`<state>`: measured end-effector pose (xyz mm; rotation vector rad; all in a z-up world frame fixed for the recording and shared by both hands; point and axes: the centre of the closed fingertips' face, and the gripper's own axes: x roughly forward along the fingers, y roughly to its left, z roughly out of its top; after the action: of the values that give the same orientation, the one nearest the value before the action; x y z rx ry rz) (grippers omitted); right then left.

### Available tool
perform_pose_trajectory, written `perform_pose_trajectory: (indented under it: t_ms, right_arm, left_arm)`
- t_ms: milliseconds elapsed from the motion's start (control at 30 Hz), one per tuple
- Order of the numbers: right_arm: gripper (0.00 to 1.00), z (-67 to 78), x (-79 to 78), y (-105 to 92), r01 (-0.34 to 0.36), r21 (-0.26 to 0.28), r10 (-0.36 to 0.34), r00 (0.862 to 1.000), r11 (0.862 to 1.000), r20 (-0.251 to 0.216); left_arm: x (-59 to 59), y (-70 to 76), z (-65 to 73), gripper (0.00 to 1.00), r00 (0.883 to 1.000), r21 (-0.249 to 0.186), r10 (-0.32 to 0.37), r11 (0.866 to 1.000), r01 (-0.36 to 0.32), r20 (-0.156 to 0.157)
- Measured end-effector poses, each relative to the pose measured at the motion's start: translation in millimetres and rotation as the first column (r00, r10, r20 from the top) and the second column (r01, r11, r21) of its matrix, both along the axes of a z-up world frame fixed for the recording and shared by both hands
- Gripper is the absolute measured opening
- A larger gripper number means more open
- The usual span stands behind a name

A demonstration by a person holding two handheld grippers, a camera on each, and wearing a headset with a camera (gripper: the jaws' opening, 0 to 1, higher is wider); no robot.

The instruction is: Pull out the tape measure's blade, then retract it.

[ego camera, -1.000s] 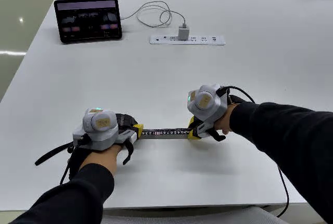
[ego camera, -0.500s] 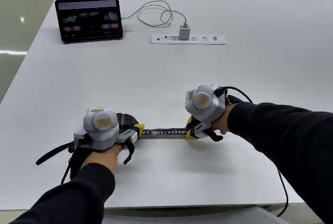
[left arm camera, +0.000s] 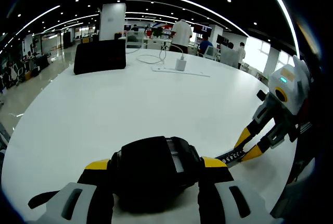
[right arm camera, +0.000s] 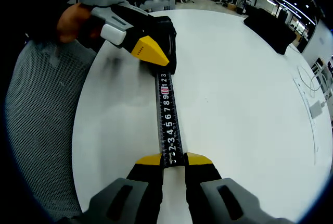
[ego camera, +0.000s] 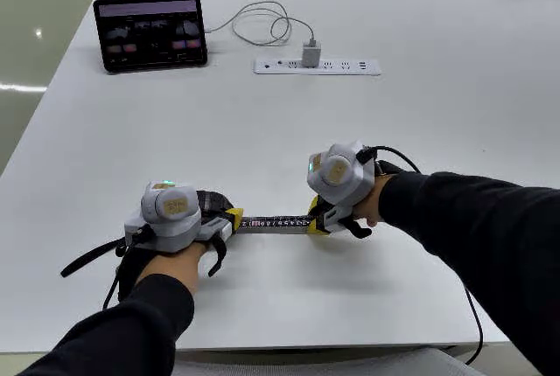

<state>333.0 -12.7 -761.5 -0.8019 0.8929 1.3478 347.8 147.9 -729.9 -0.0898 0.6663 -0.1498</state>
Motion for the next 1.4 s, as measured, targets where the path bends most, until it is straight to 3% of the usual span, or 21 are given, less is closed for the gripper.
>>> perform_pose_trajectory:
  t_ms: [1400]
  right_arm:
    - [0.11,-0.6,-1.7,17.0,0.012,0.043,-0.012,1.000,0.999,-0.001]
  left_arm:
    - [-0.7,0.1,-0.7,0.61,1.000,-0.021,0.010,1.000,-0.010,-0.008]
